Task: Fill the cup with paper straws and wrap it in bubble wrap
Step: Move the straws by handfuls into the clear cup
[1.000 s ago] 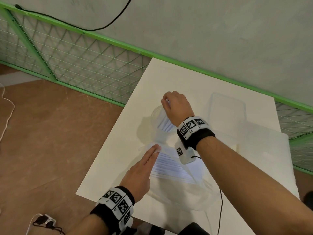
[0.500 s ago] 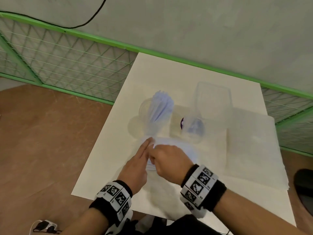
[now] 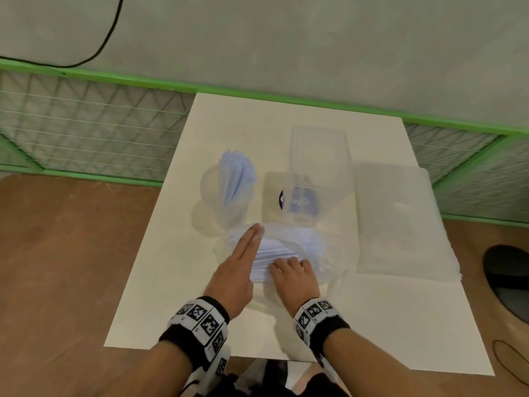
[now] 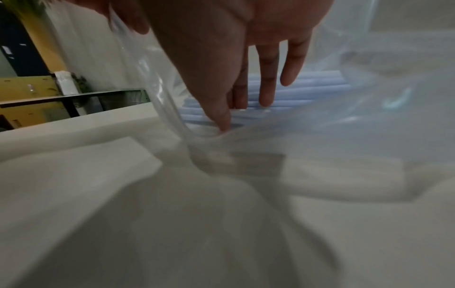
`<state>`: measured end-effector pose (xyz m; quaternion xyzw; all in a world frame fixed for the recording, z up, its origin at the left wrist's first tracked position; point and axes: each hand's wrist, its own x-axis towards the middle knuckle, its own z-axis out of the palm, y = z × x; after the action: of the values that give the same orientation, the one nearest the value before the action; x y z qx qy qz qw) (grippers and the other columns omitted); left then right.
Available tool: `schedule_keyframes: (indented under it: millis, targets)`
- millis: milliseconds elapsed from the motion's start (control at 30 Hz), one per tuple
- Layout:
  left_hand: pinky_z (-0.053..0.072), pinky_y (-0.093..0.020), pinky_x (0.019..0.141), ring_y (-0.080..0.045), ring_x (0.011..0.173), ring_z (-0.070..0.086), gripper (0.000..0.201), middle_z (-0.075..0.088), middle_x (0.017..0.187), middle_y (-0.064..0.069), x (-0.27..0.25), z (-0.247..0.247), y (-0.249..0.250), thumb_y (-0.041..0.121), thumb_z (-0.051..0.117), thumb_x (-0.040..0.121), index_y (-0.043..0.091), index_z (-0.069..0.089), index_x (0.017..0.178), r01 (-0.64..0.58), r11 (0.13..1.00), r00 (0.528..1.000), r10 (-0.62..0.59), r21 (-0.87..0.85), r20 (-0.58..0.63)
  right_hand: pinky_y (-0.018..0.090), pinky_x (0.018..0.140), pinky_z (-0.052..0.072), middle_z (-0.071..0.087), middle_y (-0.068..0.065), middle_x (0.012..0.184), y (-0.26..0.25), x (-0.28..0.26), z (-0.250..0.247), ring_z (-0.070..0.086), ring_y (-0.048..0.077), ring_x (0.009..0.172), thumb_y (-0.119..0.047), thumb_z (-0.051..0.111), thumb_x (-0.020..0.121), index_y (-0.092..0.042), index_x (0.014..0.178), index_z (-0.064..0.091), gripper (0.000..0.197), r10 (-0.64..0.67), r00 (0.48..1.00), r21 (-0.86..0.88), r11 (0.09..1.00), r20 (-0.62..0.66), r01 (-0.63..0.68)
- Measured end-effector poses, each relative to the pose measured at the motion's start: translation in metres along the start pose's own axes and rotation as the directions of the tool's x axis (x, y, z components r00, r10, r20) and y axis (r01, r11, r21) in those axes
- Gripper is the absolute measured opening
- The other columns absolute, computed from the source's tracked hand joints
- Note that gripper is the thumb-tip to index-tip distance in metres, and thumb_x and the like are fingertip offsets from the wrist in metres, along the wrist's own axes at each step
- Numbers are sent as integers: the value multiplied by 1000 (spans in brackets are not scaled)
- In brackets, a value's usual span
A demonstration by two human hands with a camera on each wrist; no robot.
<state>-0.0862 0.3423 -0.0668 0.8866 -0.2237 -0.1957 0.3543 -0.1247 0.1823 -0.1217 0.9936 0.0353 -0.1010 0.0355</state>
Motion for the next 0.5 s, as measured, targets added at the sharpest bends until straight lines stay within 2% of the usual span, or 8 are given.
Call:
schedule_keyframes:
  millis: [167, 300, 367, 433, 500]
  targets:
    - [56, -39, 74, -19, 107, 61, 106, -11, 155, 37, -4, -1, -8, -19, 48, 75, 35, 7, 156, 4, 1000, 1000, -4, 11, -15, 37, 71, 55, 70, -4, 87, -2, 3, 1, 67, 23, 74, -19, 85, 56, -22, 93, 72, 40, 3, 1000, 46, 999, -19, -3]
    - [56, -35, 76, -16, 111, 60, 106, -13, 152, 40, -10, -2, -12, -19, 48, 75, 38, 6, 155, 34, 999, 999, -34, 0, -34, 38, 73, 55, 70, -3, 88, -4, 8, -1, 68, 23, 77, -18, 85, 57, -20, 92, 72, 37, 11, 1000, 57, 998, 5, -11]
    - [55, -32, 77, -14, 112, 59, 106, -13, 152, 40, -11, -2, -12, -18, 48, 75, 37, 5, 155, 44, 999, 998, -44, -1, -45, 42, 83, 51, 69, 1, 98, -5, 10, -6, 67, 27, 90, -14, 75, 72, -17, 100, 69, 28, -9, 999, 51, 999, 50, 6]
    - [55, -31, 76, -13, 111, 58, 105, -13, 153, 40, -11, -3, -12, -17, 48, 75, 37, 6, 155, 57, 998, 997, -57, 1, -54, 47, 98, 39, 62, 6, 116, -5, 14, -6, 58, 32, 111, -10, 54, 90, -13, 115, 62, 26, -56, 992, 7, 998, 111, 56]
    - [55, -34, 75, -14, 107, 59, 105, -12, 153, 39, -11, -4, -11, -17, 47, 74, 36, 6, 155, 68, 998, 996, -67, 3, -61, 49, 102, 32, 57, 8, 124, -4, 15, -3, 51, 33, 118, -9, 43, 96, -12, 121, 57, 29, -71, 989, -34, 997, 131, 76]
